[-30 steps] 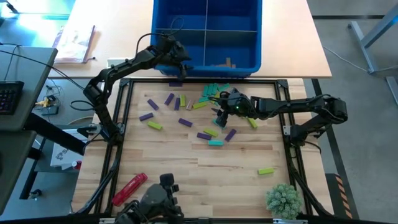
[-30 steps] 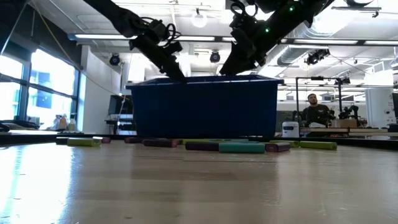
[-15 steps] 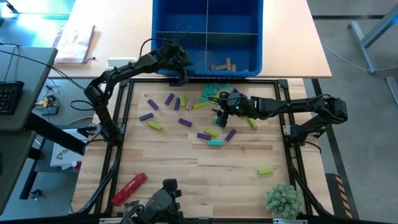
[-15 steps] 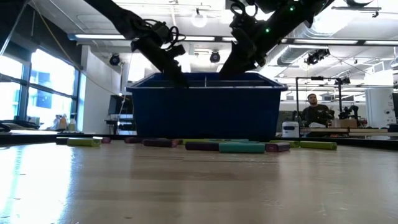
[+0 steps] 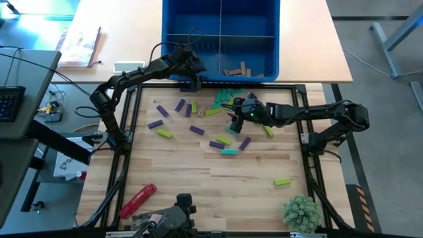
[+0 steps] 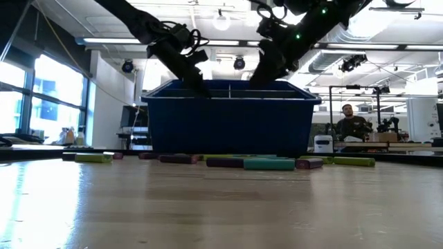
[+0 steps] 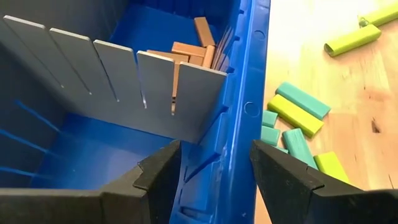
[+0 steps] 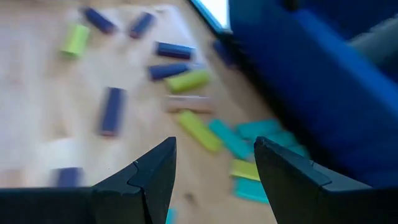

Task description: Sort blocks

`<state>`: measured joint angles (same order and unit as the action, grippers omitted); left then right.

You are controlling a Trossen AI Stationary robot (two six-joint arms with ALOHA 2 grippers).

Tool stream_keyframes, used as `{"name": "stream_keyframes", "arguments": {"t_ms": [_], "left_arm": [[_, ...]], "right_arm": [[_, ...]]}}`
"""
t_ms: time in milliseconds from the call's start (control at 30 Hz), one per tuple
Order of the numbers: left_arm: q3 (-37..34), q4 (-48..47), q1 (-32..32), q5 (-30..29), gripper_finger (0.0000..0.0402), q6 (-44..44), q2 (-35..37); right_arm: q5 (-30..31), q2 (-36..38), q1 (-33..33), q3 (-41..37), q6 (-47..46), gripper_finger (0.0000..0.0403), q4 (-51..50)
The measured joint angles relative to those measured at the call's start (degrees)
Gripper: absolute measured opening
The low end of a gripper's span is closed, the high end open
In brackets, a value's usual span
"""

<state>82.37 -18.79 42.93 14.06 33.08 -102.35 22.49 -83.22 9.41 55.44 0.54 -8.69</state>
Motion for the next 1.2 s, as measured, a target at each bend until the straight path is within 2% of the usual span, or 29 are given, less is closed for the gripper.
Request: {"name": "stream_keyframes", "arguments": {"t_ms": [67,133,300,533,767,967,1133,1200], "left_arm": [[0.0,-0.05,-0.13,-0.01,0.018,0.0,0.0],[0.0,-0.2,-0.24,-0.01,0.018,0.0,-0.02],[0.0,-0.39,-0.26,-0.01,0.018,-0.02,-0.02],[0.0,-0.59,-0.26,0.01,0.018,0.06,-0.02],[0.0,-0.82,-0.26,0.05,0.018,0.2,-0.02],[0.01,-0.85,-0.26,0.12,0.018,0.2,-0.02],[0.02,-0.85,-0.26,0.12,0.018,0.2,-0.02],[0.02,-0.92,-0.26,-0.09,0.018,0.2,-0.02]], "right_arm": [[3.45,0.0,0.52,0.0,2.0,0.0201,-1.04],[4.17,0.0,1.68,0.0,2.45,0.0201,-2.12],[1.2,0.0,5.29,0.0,2.16,0.0201,-2.75],[0.52,-0.03,9.55,0.0,4.67,0.0201,-2.24],[-6.23,-0.03,12.11,0.0,4.45,0.0201,-0.17],[-8.23,-0.05,11.96,0.0,4.35,0.0201,0.42],[-17.68,-0.57,11.71,0.0,1.35,0.0201,3.22],[-19.32,-1.62,11.02,0.0,0.84,0.0201,4.84]]}}
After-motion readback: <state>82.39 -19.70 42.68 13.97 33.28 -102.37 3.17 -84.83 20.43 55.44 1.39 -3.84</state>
